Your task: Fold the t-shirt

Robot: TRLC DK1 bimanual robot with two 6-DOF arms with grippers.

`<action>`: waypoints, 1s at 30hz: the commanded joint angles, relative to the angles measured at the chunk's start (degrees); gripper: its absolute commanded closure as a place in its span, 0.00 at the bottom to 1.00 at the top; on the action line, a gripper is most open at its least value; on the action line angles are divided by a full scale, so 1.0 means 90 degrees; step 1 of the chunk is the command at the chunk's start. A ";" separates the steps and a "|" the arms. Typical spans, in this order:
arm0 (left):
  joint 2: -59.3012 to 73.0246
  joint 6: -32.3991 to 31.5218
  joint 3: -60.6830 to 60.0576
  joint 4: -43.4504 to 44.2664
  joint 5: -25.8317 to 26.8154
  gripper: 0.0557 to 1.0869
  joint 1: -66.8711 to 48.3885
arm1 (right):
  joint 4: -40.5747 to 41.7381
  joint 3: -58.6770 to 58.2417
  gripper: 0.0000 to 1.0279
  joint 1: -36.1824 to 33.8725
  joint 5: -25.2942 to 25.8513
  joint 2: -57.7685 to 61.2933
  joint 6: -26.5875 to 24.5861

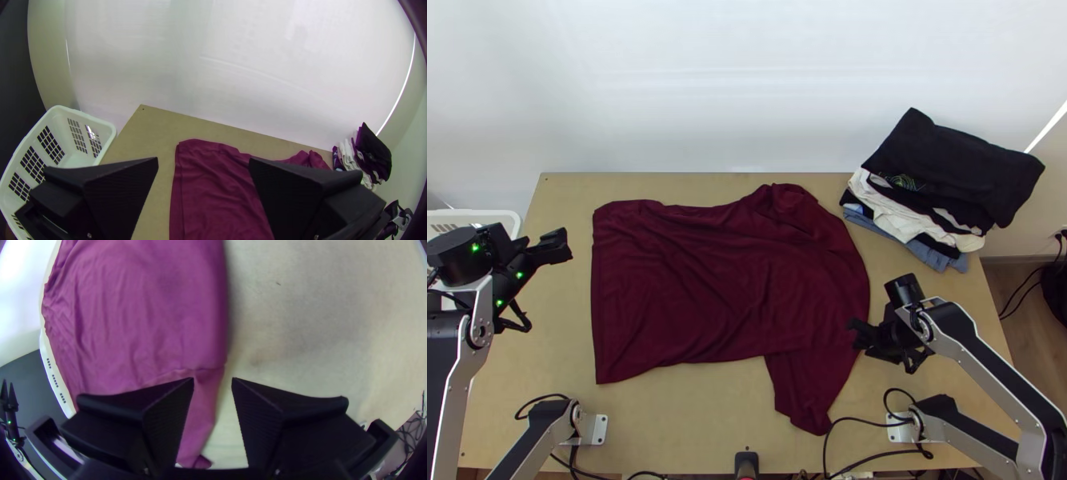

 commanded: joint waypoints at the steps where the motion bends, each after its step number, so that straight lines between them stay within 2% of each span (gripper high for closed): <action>1: -0.0065 -0.0093 -0.0129 0.0020 0.0017 0.04 0.0022 | 0.0128 -0.0120 0.67 0.0168 0.0045 0.0214 -0.0064; 8: -0.0065 -0.0035 -0.0061 0.0020 0.0007 0.04 0.0032 | 0.0440 -0.0120 0.67 0.0197 0.0221 0.0302 -0.0210; 9: -0.0074 0.0014 -0.0071 0.0020 0.0007 0.04 0.0042 | 0.0460 -0.0120 0.70 0.0217 0.0250 0.0302 -0.0220; 11: -0.0055 0.0249 -0.0071 -0.0049 0.0007 0.04 0.0042 | 0.0557 -0.0081 0.90 0.0265 0.0436 0.0273 -0.0151; 14: 0.0043 0.1147 -0.0081 -0.0879 0.0320 0.05 -0.0085 | 0.0616 -0.0051 0.97 0.0285 0.0504 0.0224 -0.0083; 18: -0.0162 0.2446 -0.0520 -0.2119 0.0808 0.06 -0.0193 | 0.0538 -0.0022 0.97 0.0422 0.0631 -0.0049 -0.0083; 21: -0.0260 0.3315 -0.0754 -0.2949 0.0818 0.06 -0.0359 | 0.0538 0.0007 0.97 0.0431 0.0709 -0.0225 0.0005; 26: -0.0006 0.4165 -0.1379 -0.3906 0.0779 0.06 -0.0388 | 0.0557 0.0066 0.97 0.0461 0.0709 -0.0147 0.0190; 28: 0.0131 0.4672 -0.1643 -0.4385 0.0613 0.13 -0.0388 | 0.0577 0.0075 0.97 0.0451 0.0709 -0.0147 0.0210; 30: 0.0316 0.4838 -0.1858 -0.4531 0.0447 0.14 -0.0398 | 0.0577 0.0056 0.97 0.0451 0.0709 -0.0137 0.0220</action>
